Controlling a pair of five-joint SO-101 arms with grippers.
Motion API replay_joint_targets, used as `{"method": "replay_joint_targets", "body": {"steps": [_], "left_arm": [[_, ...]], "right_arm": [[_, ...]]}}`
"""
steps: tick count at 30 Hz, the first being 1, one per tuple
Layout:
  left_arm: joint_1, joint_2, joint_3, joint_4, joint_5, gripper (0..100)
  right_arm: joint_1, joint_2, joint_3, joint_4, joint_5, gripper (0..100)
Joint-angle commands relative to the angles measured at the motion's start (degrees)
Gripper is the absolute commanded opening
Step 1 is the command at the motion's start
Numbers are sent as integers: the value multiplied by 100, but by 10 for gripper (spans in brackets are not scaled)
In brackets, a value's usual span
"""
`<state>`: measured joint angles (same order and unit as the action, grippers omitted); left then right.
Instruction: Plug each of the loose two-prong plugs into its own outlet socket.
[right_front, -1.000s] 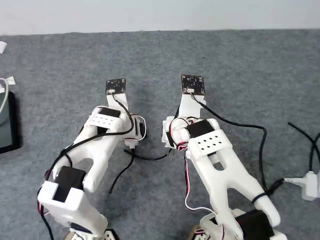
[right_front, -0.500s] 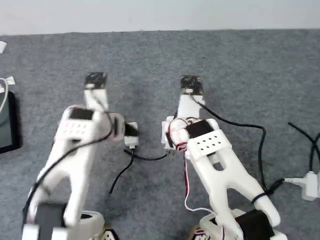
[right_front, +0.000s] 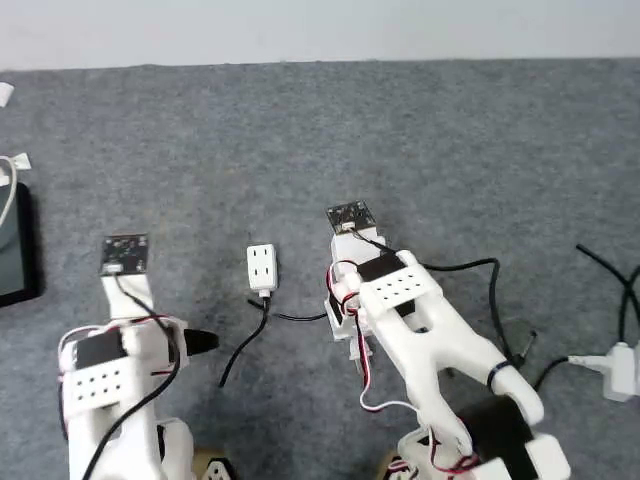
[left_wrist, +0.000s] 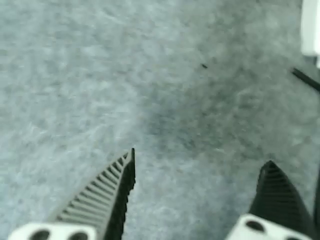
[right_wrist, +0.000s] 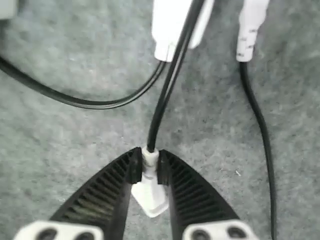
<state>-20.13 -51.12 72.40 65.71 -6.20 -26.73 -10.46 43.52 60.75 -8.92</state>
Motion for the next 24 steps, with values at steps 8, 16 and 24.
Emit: {"method": "replay_joint_targets", "body": {"steps": [8, 16, 24], "left_arm": [[-290, -527, 136, 0, -185, 312], [-273, -527, 207, -97, -193, 312], [-273, -527, 215, -105, -193, 312]], "right_arm": [[84, -470, -79, -75, 105, 35], [163, -1024, 97, 22, 123, 16], [356, -1314, 158, 4, 97, 9]]}}
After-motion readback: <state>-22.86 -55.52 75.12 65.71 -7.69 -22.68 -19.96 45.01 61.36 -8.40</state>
